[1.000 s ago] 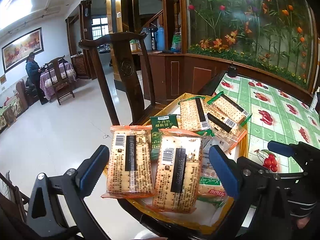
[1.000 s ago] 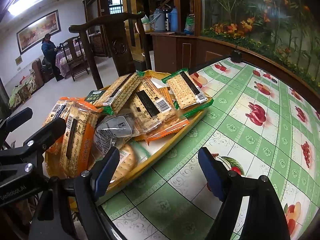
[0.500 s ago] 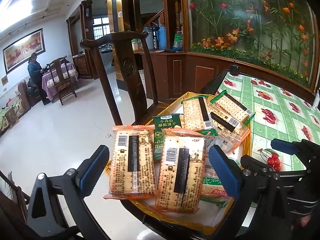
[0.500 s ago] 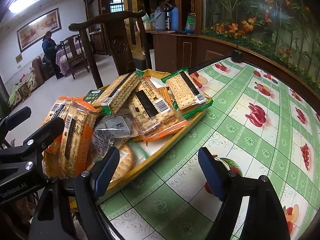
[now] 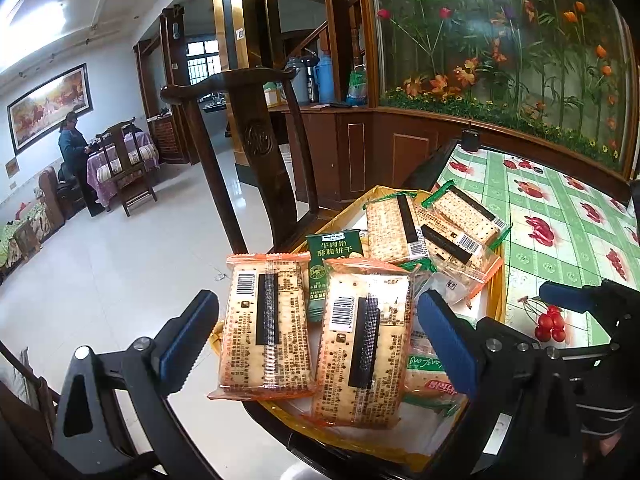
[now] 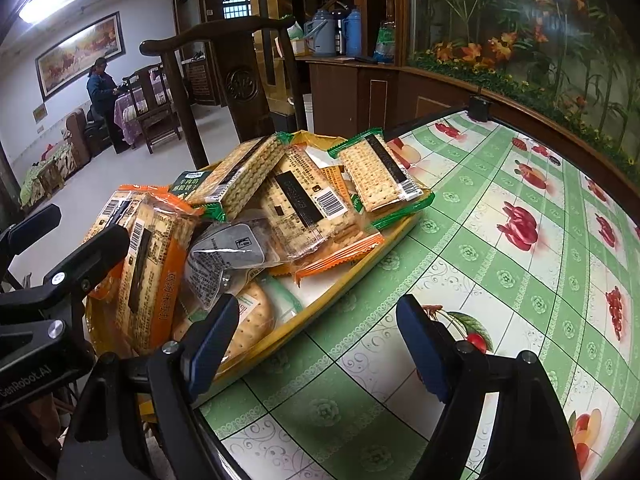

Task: Organize snacks

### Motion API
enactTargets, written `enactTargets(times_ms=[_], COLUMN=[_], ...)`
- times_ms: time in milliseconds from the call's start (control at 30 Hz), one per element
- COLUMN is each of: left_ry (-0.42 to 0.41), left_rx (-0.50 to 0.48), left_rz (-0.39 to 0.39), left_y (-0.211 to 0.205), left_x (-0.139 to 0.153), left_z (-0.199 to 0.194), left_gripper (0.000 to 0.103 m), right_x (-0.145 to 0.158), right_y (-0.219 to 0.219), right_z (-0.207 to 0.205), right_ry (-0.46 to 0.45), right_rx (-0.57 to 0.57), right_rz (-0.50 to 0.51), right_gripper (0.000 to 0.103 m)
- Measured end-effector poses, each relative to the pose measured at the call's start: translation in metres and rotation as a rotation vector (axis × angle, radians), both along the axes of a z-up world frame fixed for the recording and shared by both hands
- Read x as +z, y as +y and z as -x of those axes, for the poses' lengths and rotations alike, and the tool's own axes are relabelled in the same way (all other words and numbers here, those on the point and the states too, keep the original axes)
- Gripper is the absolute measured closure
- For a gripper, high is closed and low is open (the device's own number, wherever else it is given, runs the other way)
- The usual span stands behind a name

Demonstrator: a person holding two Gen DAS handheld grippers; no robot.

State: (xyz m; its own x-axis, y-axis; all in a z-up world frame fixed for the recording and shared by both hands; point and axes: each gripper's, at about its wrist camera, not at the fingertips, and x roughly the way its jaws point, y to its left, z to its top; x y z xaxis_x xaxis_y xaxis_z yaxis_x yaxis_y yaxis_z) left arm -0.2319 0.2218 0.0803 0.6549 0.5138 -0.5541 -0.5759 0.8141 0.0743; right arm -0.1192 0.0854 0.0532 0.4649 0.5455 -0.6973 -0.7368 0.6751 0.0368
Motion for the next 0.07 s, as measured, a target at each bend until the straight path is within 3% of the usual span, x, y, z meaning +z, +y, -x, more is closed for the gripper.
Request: enactTargets(times_ms=[67], left_ry=[0.001], left_rx=[-0.001], left_rz=[0.002], left_y=[-0.001], left_x=[0.0009], left_z=[-0.0005], left_gripper=[0.003], right_x=[0.0], right_y=[-0.0006], right_z=[0.0], right_ry=[0.0], right_rx=[-0.001], right_rz=[0.0], right_gripper=[0.022])
